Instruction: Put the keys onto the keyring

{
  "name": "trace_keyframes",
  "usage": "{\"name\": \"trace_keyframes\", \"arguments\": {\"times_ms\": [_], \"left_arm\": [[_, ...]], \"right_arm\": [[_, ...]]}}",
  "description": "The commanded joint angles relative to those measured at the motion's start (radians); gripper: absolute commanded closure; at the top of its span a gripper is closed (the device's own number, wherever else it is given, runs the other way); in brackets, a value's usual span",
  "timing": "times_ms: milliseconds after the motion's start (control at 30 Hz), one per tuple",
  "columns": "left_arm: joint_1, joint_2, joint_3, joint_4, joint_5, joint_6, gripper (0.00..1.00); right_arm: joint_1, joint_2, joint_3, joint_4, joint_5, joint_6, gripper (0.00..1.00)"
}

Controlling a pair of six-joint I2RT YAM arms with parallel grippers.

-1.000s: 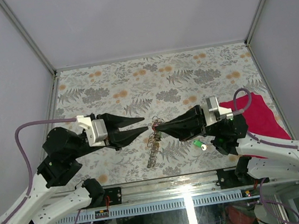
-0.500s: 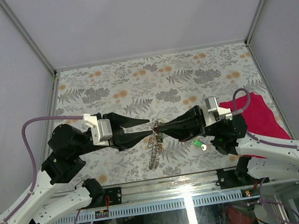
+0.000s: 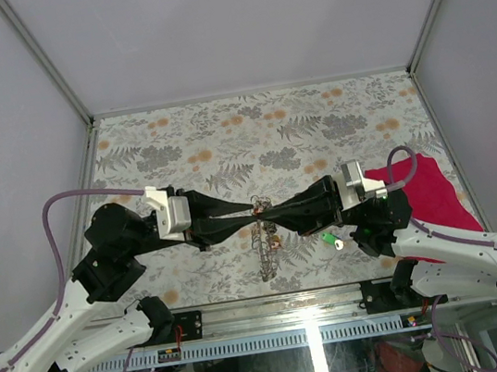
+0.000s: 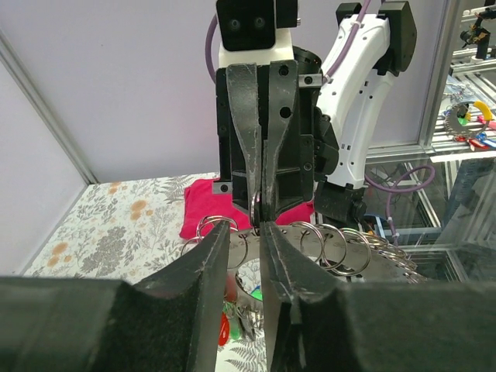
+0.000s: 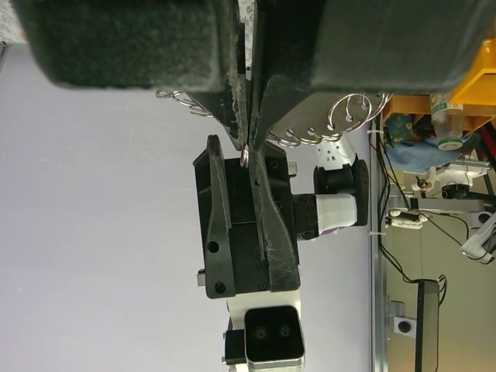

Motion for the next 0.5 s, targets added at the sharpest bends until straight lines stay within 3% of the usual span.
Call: {"name": "trace_keyframes", "arguments": {"times_ms": [0, 67, 167, 300, 467], "left_arm": [[-0.006, 0.019, 0.001, 0.055, 0.021, -0.006, 0.79], [-0.007, 0.025, 0.003, 0.050, 0.032, -0.005, 0.83], [-0.006, 0.035, 0.015, 0.027, 0.053, 0.007, 0.99], [-0.007, 0.043, 0.053, -0.048, 0.038, 0.050, 1.00], [-0.006, 0.038, 0.105, -0.181, 0.018, 0.132, 1.00]], "right_arm": [[0.004, 0.000, 0.059, 0.070, -0.013, 0.003, 1.00], [0.004, -0.001, 0.059, 0.061, -0.014, 0.001, 1.00], [0.005, -0.006, 0.064, 0.030, -0.024, -0.008, 1.00], [0.004, -0.040, 0.068, -0.065, -0.034, -0.056, 0.96], [0.004, -0.142, 0.091, -0.343, -0.022, -0.201, 0.76]]}}
